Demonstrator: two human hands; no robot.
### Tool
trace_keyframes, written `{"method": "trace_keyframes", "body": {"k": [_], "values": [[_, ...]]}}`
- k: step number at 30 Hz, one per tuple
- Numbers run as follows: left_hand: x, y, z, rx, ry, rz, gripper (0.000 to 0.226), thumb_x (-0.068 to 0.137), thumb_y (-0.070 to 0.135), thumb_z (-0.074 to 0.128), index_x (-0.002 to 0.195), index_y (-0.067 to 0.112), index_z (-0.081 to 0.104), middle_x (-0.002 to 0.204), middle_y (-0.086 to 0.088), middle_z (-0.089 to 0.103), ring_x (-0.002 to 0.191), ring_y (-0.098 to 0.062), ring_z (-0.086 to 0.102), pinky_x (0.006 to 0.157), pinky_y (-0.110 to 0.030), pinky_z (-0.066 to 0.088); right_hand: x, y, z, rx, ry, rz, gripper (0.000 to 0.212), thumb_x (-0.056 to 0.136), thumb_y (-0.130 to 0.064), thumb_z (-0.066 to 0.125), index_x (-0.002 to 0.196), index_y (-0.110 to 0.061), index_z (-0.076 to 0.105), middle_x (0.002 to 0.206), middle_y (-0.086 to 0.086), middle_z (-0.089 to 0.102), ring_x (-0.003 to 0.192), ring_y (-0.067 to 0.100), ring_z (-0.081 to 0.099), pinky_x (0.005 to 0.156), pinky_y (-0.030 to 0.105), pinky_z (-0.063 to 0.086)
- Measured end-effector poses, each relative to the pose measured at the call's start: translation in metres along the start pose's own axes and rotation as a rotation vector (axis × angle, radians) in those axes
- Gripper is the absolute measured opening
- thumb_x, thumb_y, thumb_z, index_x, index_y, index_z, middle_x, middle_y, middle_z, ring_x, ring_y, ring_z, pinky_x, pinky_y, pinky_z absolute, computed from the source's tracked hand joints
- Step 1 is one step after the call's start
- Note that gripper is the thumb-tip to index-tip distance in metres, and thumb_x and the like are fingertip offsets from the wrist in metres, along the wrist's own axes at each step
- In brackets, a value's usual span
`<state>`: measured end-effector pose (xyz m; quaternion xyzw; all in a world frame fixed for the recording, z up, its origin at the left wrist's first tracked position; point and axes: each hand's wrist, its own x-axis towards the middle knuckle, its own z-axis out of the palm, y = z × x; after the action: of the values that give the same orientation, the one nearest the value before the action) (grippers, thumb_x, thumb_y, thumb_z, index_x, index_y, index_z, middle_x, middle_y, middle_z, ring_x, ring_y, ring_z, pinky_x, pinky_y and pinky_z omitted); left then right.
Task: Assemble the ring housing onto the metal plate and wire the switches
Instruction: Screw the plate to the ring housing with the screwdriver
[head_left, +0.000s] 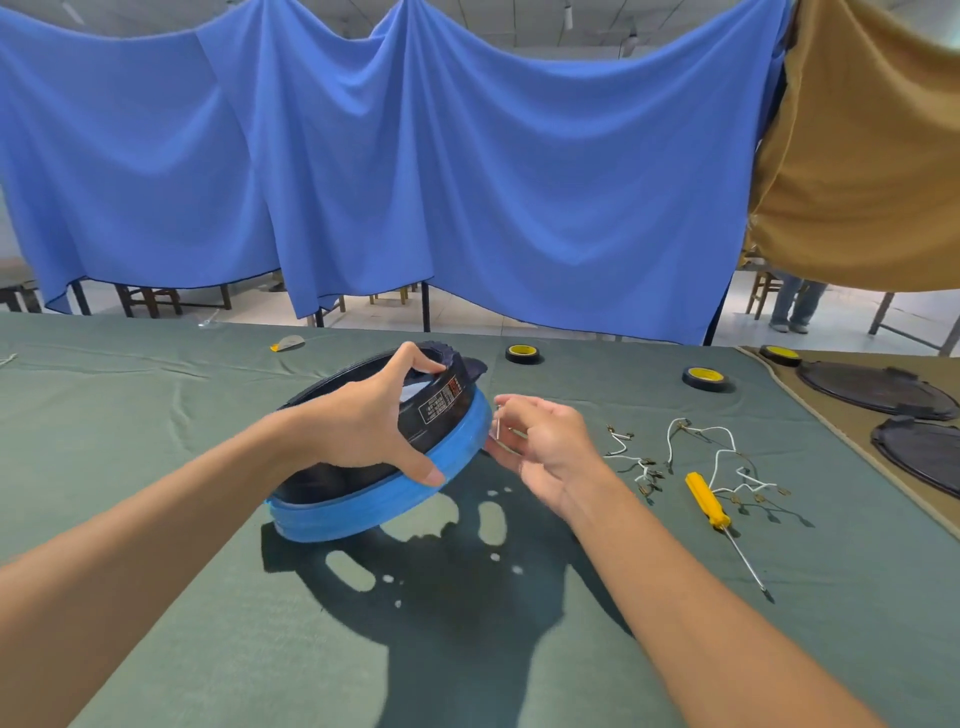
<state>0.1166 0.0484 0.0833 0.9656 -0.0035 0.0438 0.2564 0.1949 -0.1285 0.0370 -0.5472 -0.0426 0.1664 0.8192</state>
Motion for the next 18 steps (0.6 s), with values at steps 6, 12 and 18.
{"method": "trace_keyframes", "body": {"k": [6, 12, 18], "values": [[-0.014, 0.023, -0.046, -0.406, 0.045, 0.014, 0.093, 0.043, 0.044, 0.093, 0.118, 0.050, 0.039, 0.114, 0.008, 0.065, 0.102, -0.015, 0.064, 0.088, -0.031, 0.050, -0.007, -0.033, 0.001, 0.262, -0.057, -0.080, 0.013, 0.090, 0.008, 0.053, 0.087, 0.002, 0.063, 0.059, 0.007, 0.055, 0.056, 0.016, 0.055, 0.066, 0.032, 0.058], [-0.022, 0.038, -0.064, -0.783, 0.069, 0.035, 0.089, 0.040, 0.032, 0.092, 0.117, 0.045, 0.049, 0.106, -0.006, 0.073, 0.091, -0.029, 0.073, 0.072, -0.042, 0.061, -0.020, -0.058, 0.011, 0.208, -0.163, -0.216, 0.013, 0.090, 0.008, 0.055, 0.083, 0.002, 0.063, 0.062, 0.007, 0.060, 0.057, 0.017, 0.057, 0.069, 0.030, 0.058], [-0.019, 0.038, -0.047, -1.040, 0.079, 0.054, 0.095, 0.042, 0.028, 0.093, 0.125, 0.036, 0.048, 0.103, -0.006, 0.075, 0.088, -0.031, 0.073, 0.064, -0.040, 0.059, -0.034, -0.068, 0.012, 0.162, -0.211, -0.333, 0.011, 0.090, 0.007, 0.055, 0.091, 0.001, 0.064, 0.081, 0.014, 0.071, 0.072, 0.025, 0.067, 0.080, 0.036, 0.057]]}}
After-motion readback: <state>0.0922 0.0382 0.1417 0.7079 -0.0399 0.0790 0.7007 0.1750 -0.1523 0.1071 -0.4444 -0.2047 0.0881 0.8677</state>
